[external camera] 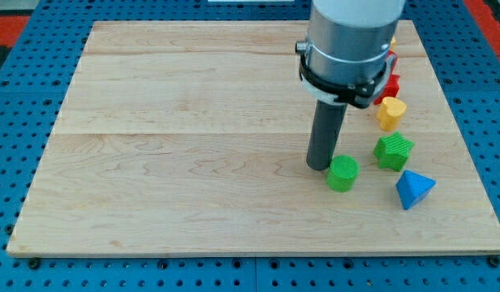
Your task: Move the green circle to the bottom left of the triangle
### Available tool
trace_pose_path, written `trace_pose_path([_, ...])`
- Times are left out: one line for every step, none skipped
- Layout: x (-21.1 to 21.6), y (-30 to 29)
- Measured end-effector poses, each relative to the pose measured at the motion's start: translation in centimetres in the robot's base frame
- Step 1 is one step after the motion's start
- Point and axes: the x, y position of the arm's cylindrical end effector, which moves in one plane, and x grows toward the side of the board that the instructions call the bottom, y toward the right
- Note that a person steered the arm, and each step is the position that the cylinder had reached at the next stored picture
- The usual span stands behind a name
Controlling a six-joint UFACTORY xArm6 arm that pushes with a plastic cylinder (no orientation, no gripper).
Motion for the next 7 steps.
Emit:
trace_pose_path([2.6, 0.8])
trace_pose_path([4.0, 1.0])
trace_pose_path([2.0, 0.5])
trace_pose_path([0.0, 1.6])
trace_pose_path([1.1, 2.1])
trace_pose_path([2.9, 2.6])
trace_pose_path([4.2, 3.7])
